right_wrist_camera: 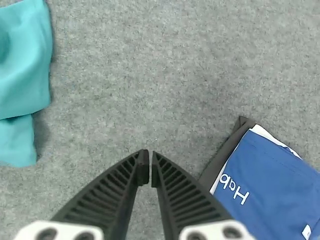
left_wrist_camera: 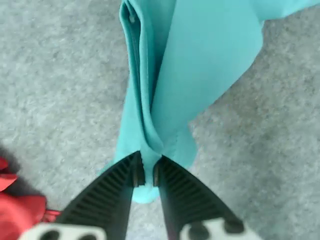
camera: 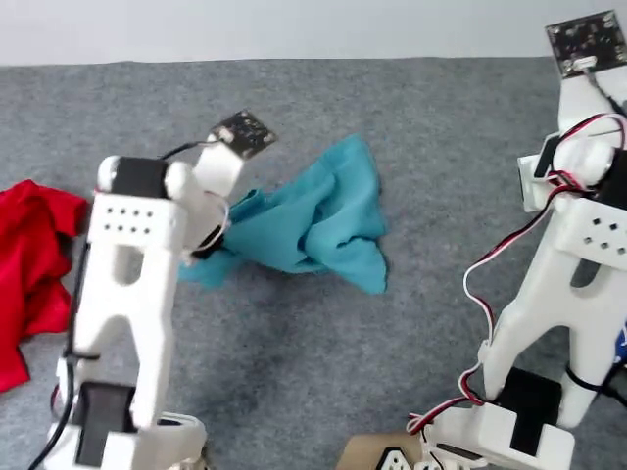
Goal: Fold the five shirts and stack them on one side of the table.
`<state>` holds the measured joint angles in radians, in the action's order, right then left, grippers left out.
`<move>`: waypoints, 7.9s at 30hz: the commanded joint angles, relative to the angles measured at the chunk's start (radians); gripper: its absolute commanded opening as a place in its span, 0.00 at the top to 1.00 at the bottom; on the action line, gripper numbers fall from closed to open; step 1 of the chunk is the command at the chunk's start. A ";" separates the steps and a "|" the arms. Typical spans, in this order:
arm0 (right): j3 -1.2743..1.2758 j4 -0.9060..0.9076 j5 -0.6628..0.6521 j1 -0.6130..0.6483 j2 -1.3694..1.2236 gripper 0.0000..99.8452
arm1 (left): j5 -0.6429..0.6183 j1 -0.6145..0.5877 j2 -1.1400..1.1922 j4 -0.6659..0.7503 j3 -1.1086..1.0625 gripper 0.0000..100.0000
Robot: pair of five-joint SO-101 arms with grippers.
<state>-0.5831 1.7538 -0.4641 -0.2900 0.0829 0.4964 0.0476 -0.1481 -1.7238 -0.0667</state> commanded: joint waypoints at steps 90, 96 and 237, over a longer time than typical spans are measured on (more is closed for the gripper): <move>-0.025 0.038 -0.040 0.117 0.035 0.99 | 0.284 -0.160 0.023 0.078 -0.105 1.00; -0.025 0.038 -0.040 0.176 0.030 0.99 | 0.284 -0.180 0.025 0.003 -0.045 1.00; 0.097 0.030 -0.041 0.308 -0.058 0.99 | 0.371 -0.416 0.842 0.015 0.576 1.00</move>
<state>-0.4818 1.7538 -0.5040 0.0046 0.0215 0.8738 -0.3836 0.7050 -1.6916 0.4733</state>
